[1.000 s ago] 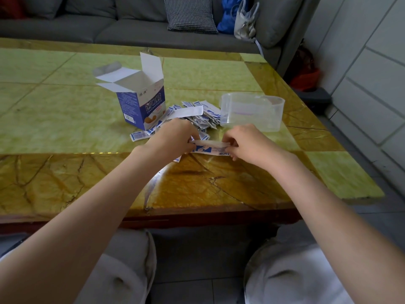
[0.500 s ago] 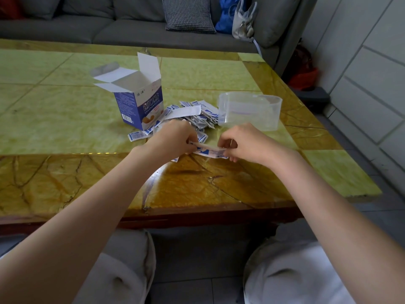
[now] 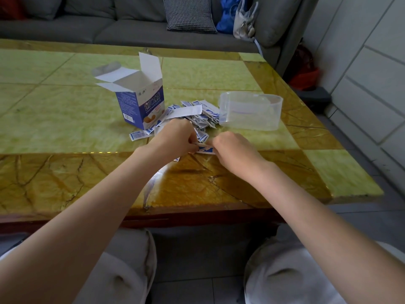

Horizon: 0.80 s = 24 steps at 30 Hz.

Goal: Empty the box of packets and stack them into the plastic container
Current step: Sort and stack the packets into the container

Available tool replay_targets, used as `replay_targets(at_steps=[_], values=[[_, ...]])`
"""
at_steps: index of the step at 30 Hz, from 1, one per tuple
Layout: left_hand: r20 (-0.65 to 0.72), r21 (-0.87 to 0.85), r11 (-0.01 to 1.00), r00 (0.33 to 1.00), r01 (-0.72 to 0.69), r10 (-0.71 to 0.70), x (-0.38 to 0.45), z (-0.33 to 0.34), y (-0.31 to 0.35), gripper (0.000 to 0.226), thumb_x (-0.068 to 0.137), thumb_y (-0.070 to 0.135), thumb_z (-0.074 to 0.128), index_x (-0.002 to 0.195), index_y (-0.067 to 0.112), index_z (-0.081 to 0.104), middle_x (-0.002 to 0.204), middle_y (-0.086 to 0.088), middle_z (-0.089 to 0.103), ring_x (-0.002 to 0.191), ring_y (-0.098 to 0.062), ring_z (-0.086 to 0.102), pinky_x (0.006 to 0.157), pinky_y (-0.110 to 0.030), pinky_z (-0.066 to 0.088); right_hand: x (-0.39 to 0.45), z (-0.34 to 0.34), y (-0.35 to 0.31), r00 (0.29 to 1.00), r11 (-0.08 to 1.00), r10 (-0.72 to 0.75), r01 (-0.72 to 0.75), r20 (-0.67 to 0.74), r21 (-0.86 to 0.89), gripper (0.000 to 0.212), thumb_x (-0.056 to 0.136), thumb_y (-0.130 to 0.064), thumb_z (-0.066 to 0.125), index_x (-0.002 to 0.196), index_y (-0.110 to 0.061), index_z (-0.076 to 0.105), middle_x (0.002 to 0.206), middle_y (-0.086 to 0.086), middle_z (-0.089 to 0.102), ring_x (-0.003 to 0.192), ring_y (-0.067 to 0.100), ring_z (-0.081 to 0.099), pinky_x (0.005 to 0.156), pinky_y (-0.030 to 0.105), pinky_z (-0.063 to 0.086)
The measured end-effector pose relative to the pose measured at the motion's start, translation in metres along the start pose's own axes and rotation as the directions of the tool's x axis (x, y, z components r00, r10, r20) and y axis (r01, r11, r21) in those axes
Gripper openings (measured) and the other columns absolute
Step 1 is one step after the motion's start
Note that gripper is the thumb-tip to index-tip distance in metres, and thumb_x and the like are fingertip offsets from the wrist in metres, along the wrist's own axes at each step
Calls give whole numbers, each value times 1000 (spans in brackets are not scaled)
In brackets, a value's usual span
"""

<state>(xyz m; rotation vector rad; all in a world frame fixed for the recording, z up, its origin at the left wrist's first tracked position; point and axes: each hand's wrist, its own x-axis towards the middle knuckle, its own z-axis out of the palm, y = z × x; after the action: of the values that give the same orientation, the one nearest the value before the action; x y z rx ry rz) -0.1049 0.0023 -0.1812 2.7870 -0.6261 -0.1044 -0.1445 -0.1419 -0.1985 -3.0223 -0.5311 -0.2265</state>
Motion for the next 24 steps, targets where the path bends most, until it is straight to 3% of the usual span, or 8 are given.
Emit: replay_targets(at_steps=[3, 5, 9, 11, 14, 18, 21, 24], values=[[-57, -78, 997, 998, -24, 19, -1, -4, 2, 13, 80, 19, 68, 89, 10, 74, 84, -10, 71, 69, -17, 56, 68, -32, 47, 1, -2, 2, 998, 999, 45, -43, -51, 32, 26, 89, 2, 48, 105, -11, 65, 96, 10, 66, 88, 28, 63, 73, 36, 52], [-171, -176, 982, 984, -75, 44, 1, -11, 4, 14, 79, 18, 69, 89, 9, 73, 82, -9, 70, 69, -17, 57, 67, -29, 49, 5, -17, 11, 984, 990, 120, -109, -134, 86, 28, 90, 0, 47, 105, -14, 66, 97, 10, 68, 90, 29, 63, 73, 33, 48], [-335, -392, 907, 942, -153, 14, 8, -26, 13, 22, 84, 15, 64, 105, 9, 67, 90, 1, 66, 75, -5, 61, 65, -3, 45, 24, -68, 45, 870, 946, 314, -251, -381, 207, 29, 91, -4, 46, 110, -13, 66, 104, 13, 68, 96, 30, 62, 75, 29, 46], [-330, -391, 910, 944, -140, 4, 11, -25, 16, 25, 86, 13, 61, 111, 8, 64, 103, -4, 68, 91, -13, 65, 77, -12, 48, 42, -82, 64, 837, 930, 365, -305, -408, 206, 32, 90, -2, 46, 113, -12, 66, 108, 15, 67, 102, 33, 59, 81, 36, 49], [-304, -288, 948, 952, -132, 40, 14, -19, 22, 31, 88, 14, 58, 119, 10, 60, 121, -8, 61, 107, -20, 60, 92, -28, 47, 64, -84, 83, 876, 904, 422, -390, -232, 174, 36, 88, -1, 47, 117, -13, 64, 117, 16, 63, 110, 34, 54, 88, 35, 47], [-311, -192, 960, 941, -203, 137, 20, -12, 29, 45, 86, 14, 60, 130, 12, 49, 139, -4, 45, 108, -27, 57, 93, -32, 43, 70, -94, 89, 895, 900, 377, -415, 239, 135, 41, 83, 1, 59, 121, -14, 61, 117, 12, 62, 95, 22, 56, 78, 26, 44], [-297, -133, 948, 925, -287, 238, 23, -6, 33, 51, 85, 16, 63, 132, 15, 46, 139, -3, 44, 120, -26, 49, 99, -34, 38, 68, -103, 83, 811, 878, 324, -449, 486, 164, 43, 82, 0, 62, 123, -14, 58, 107, 7, 57, 91, 18, 53, 72, 28, 45], [-276, -52, 946, 915, -320, 294, 23, -1, 37, 40, 85, 15, 62, 124, 15, 54, 124, -4, 56, 112, -25, 50, 92, -31, 37, 65, -95, 82, 694, 880, 334, -471, 637, 52, 42, 87, 0, 57, 125, -15, 54, 108, 7, 54, 91, 18, 53, 74, 27, 45]])
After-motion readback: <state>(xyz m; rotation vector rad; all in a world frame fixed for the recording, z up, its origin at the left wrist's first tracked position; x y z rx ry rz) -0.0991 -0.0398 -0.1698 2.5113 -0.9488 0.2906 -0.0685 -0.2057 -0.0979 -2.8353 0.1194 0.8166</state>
